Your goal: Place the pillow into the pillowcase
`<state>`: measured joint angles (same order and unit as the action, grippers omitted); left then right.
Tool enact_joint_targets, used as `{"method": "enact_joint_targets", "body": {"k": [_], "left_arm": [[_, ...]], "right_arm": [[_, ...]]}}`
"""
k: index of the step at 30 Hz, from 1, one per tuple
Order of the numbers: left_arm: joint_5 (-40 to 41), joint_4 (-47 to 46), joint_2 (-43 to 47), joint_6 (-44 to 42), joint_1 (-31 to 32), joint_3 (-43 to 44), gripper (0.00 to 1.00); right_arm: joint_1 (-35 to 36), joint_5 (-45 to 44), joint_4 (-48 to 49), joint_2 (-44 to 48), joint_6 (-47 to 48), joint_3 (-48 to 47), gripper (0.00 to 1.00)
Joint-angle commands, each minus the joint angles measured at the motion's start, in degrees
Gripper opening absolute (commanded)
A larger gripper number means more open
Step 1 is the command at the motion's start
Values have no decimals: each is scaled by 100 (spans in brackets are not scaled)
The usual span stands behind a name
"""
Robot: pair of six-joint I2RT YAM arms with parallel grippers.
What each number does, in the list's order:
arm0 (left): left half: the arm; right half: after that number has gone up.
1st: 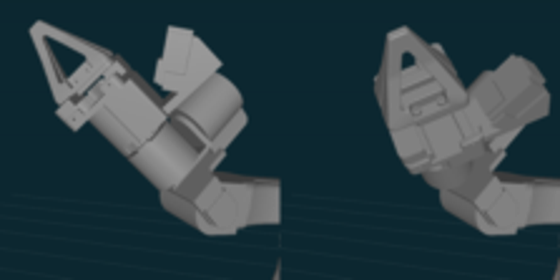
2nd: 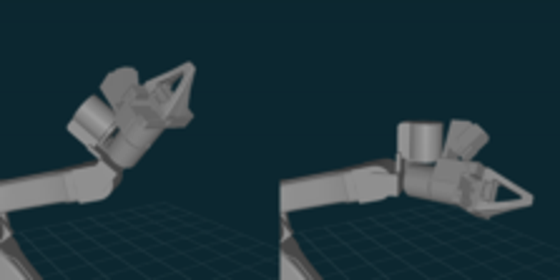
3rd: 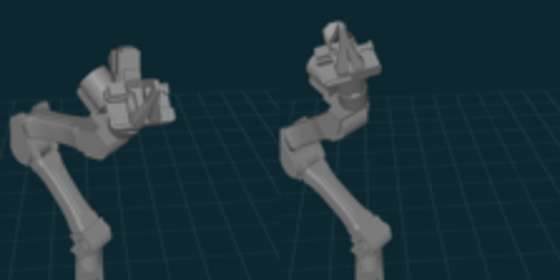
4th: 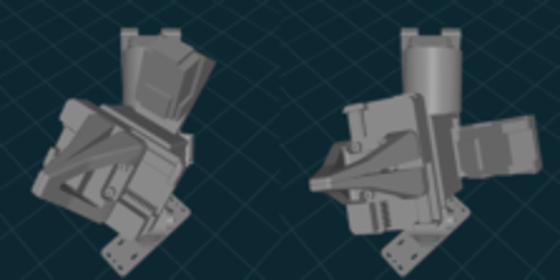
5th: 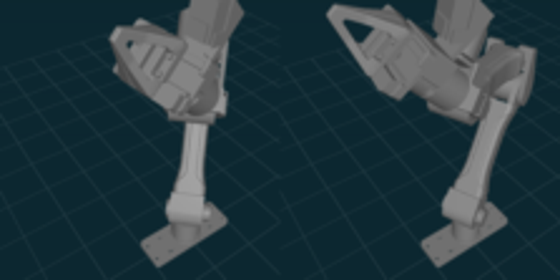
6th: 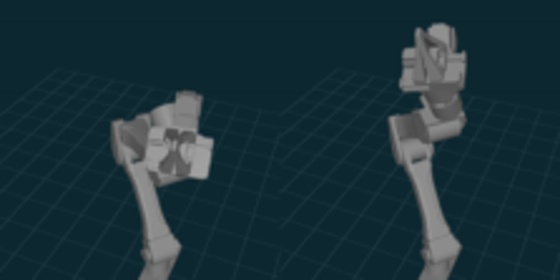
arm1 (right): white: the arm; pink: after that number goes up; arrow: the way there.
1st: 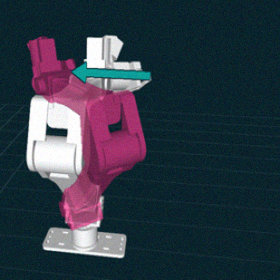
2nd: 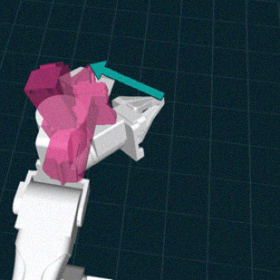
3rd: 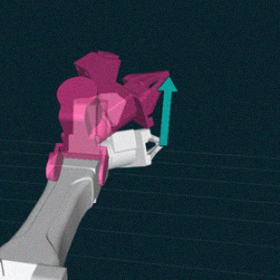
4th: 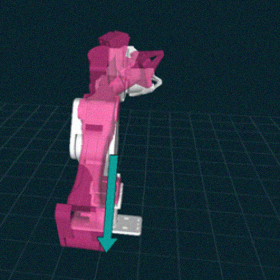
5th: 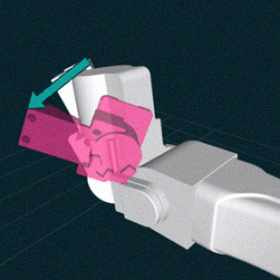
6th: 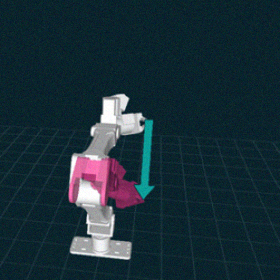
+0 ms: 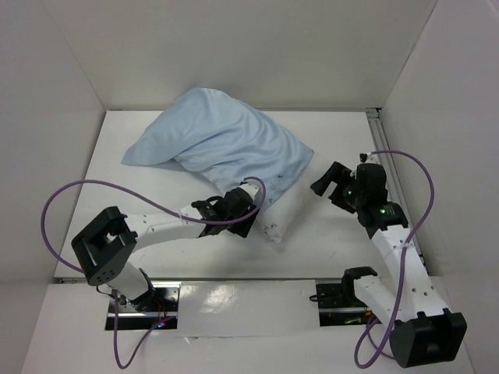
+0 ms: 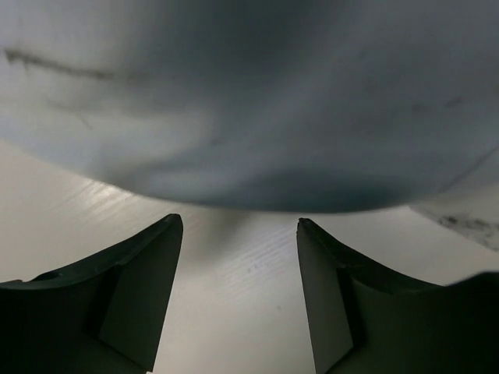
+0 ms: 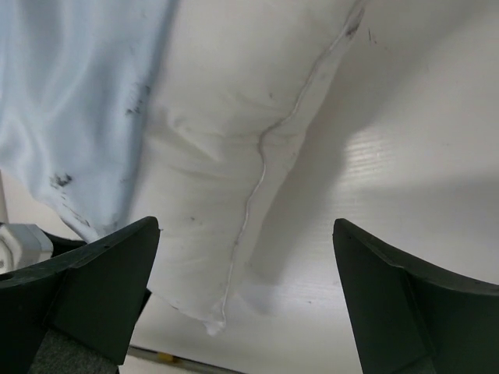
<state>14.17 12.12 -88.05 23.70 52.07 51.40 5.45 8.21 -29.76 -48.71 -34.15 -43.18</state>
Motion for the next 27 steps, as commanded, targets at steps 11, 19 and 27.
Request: {"method": "enact_joint_targets", "body": {"k": [11, 19, 27], "left_arm": [[1307, -1713, -1056, -490, -153, 195, 66], [1509, -1082, -1294, -279, -154, 731, 15], [1528, -352, -584, -112, -101, 942, 0]], "right_arm": [[851, 692, -557, 64, 822, 46, 99], [2757, -196, 864, -427, -583, 898, 94], [2690, -891, 2150, -2317, -180, 30, 32]]}}
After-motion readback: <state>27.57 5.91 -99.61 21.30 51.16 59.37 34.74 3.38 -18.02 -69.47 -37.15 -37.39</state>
